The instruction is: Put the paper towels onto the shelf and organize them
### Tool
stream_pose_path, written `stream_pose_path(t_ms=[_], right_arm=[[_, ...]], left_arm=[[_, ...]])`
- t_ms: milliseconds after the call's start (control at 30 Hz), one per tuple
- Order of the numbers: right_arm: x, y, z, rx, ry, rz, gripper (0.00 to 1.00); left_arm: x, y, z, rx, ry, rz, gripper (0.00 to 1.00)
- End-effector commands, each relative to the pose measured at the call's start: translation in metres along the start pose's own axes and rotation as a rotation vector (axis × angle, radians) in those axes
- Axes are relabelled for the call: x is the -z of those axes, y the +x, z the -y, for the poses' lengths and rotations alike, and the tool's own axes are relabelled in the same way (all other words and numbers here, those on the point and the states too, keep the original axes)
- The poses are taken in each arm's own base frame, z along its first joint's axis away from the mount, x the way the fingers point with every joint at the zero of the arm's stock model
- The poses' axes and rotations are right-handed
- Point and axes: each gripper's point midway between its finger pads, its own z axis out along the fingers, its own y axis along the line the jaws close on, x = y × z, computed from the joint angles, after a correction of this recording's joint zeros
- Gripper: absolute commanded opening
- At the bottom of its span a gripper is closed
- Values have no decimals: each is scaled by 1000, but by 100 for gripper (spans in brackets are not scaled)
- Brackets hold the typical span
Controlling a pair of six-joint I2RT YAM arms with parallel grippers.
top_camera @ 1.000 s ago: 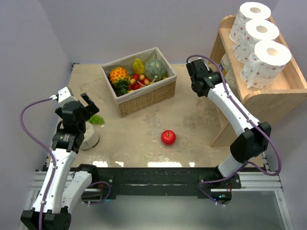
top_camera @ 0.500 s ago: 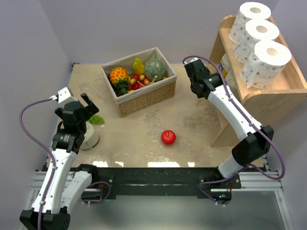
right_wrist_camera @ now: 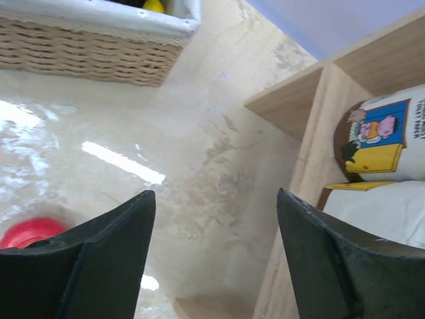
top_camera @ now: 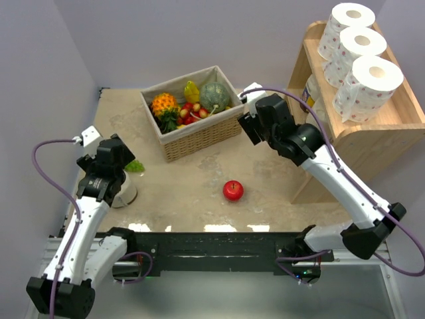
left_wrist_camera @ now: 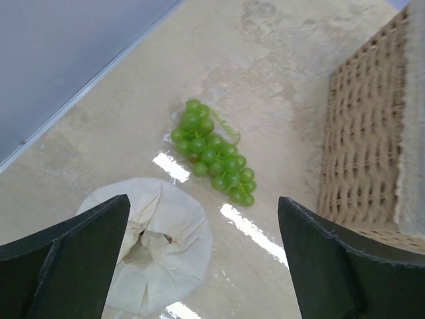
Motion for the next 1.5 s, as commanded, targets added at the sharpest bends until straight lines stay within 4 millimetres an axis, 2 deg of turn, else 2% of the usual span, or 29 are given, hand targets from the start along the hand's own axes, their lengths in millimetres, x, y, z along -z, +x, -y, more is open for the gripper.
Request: stream_pose_path(t_ms=[0, 100, 167, 267, 367, 600, 967, 1133, 1333, 1467], right_arm=[[13, -24, -12, -102, -97, 152, 81], [18, -24, -14, -108, -122, 175, 83], [25, -24, -8, -114, -113, 194, 83], [32, -24, -4, -117, -105, 221, 83], [36, -21, -4, -116, -114, 231, 83], [31, -8, -5, -100, -94, 198, 83], [26, -5, -4, -107, -73, 181, 83], [19, 0, -7, -95, -67, 150, 83], [22, -1, -4, -100, -62, 157, 83], [24, -1, -2, -104, -54, 161, 83]], left_arm=[[-16, 12, -14, -26, -144, -49, 98], [-24, 26, -12, -63, -176, -120, 97], [-30, 34, -11, -80, -191, -155, 95], [-32, 41, -14, -85, -219, -183, 88], [-31, 50, -17, -74, -226, -203, 86], [-31, 72, -27, -56, -268, -249, 85], [-32, 94, -32, -28, -294, -304, 81], [-37, 106, -31, -27, -269, -315, 67], [-37, 104, -32, -41, -282, -316, 57], [-33, 85, -28, -32, -263, -268, 53]])
